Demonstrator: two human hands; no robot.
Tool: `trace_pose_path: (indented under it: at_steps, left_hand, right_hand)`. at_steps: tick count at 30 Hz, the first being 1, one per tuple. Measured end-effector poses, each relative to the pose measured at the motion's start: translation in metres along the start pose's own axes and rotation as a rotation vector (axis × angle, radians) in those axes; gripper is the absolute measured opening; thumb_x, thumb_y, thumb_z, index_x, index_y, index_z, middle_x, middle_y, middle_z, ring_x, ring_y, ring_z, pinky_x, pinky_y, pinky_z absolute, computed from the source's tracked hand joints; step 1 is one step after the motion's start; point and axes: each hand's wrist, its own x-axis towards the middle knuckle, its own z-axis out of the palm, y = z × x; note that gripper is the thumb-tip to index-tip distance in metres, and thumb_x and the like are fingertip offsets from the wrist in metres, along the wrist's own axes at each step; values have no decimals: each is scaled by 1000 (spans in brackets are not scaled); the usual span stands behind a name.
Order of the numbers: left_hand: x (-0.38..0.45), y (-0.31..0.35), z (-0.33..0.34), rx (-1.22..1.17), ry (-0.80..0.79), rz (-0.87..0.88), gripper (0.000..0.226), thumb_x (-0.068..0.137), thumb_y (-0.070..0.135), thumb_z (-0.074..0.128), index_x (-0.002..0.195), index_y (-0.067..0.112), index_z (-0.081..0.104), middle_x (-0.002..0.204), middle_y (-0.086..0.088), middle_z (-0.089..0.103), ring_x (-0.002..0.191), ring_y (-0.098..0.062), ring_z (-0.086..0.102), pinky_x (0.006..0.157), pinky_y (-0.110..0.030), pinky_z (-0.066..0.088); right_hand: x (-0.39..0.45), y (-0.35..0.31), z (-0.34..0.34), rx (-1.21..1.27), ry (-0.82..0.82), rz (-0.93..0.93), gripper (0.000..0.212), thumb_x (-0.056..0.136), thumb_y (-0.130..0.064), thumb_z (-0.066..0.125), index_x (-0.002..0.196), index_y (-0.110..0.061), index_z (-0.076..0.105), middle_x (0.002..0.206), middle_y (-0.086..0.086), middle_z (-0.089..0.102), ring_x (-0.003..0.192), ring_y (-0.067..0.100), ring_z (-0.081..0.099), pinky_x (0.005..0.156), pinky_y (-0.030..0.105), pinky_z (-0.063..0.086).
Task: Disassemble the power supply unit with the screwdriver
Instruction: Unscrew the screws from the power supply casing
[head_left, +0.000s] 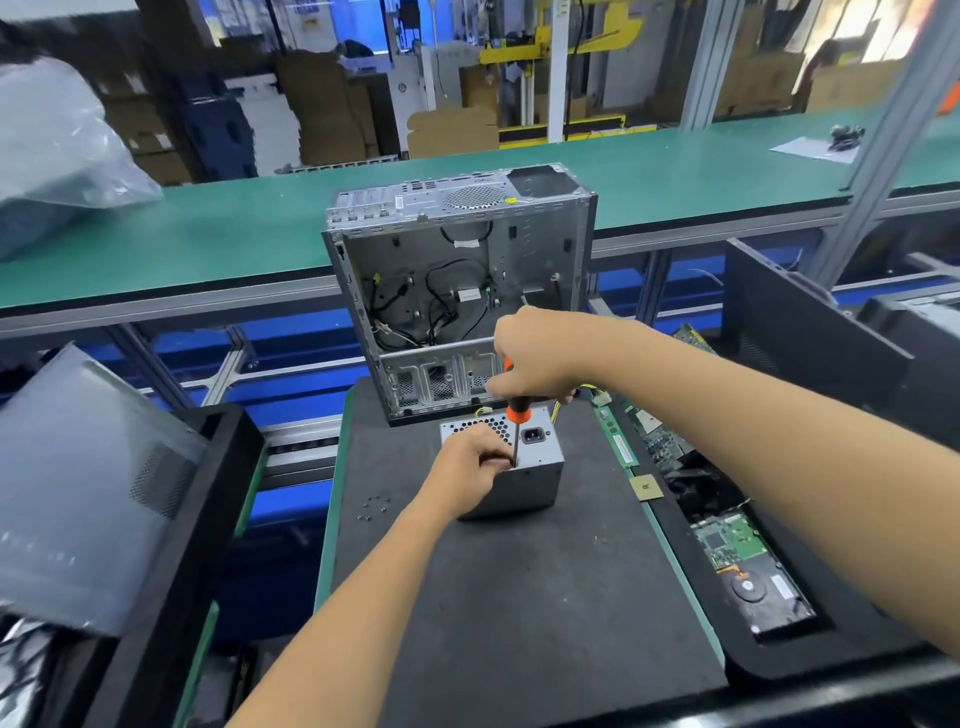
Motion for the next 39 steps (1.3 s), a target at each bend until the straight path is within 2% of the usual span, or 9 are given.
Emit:
trace_pose_path:
  at_steps: [3, 6, 9, 11, 16, 24, 30, 34, 39]
  left_hand:
    - [2, 1, -3, -37, -19, -36, 12, 82, -2, 68, 81, 8, 74, 84, -1, 64, 80, -9, 57, 74, -11, 41]
    - [5, 3, -3, -67, -25, -77, 9, 82, 1, 69, 83, 8, 75, 89, -7, 67, 83, -16, 60, 74, -15, 43]
    - [4, 2, -3, -74, -24, -76, 6, 79, 5, 73, 80, 12, 74, 86, -4, 66, 82, -15, 59, 73, -15, 43]
    - [3, 1, -2, -73, -12, -75, 6, 79, 7, 74, 78, 13, 74, 84, -1, 65, 79, -12, 58, 71, -15, 41]
    - [3, -2, 1, -72, 13, -72, 5, 78, 8, 75, 78, 13, 74, 82, 2, 66, 79, -12, 59, 72, -18, 45]
    - [4, -1, 2, -73, 15, -80, 5, 78, 7, 75, 78, 12, 74, 83, 0, 66, 79, -13, 59, 73, -20, 46]
    - [3, 0, 1, -81, 12, -65, 10, 76, 5, 75, 74, 14, 73, 82, 2, 67, 79, -12, 60, 73, -18, 45]
    - [2, 2, 1, -89, 9, -74, 13, 75, 4, 76, 72, 17, 72, 83, -1, 67, 81, -15, 60, 75, -21, 46]
    - [2, 2, 2, -88, 11, -100, 9, 76, 6, 76, 75, 15, 72, 83, 1, 66, 81, -14, 59, 75, -19, 45]
  right_hand:
    - [2, 2, -9, -37, -71, -81, 28, 85, -33, 64, 80, -7, 58, 69, 7, 70, 67, 21, 66, 66, 35, 54]
    - [-1, 6, -17, -91, -99, -164, 19, 81, -29, 72, 91, -15, 64, 90, 0, 65, 81, 17, 58, 67, 31, 47]
    - [-2, 3, -14, -98, -83, -176, 13, 79, -23, 70, 87, -14, 65, 84, -1, 64, 72, 10, 56, 57, 24, 41]
    - [2, 0, -7, -87, -47, -103, 17, 80, -23, 62, 81, -6, 64, 74, 7, 67, 68, 19, 66, 55, 27, 46]
    - [1, -8, -5, -98, -81, 37, 39, 91, -33, 48, 62, -7, 48, 29, 0, 50, 54, 29, 68, 61, 35, 56]
    - [-1, -4, -13, -157, -173, -93, 36, 96, -34, 49, 75, -7, 58, 61, 3, 68, 65, 19, 64, 58, 26, 43]
    - [-1, -17, -11, -285, -175, -253, 13, 87, -22, 67, 83, -13, 58, 77, -2, 57, 67, 13, 48, 52, 26, 32]
    - [-4, -16, -17, -257, -164, -285, 11, 83, -19, 70, 91, -14, 65, 86, -2, 62, 77, 14, 52, 58, 27, 42]
    - [-10, -8, -14, 56, -100, -147, 22, 86, -34, 62, 94, -13, 63, 86, 1, 69, 84, 18, 64, 71, 33, 52]
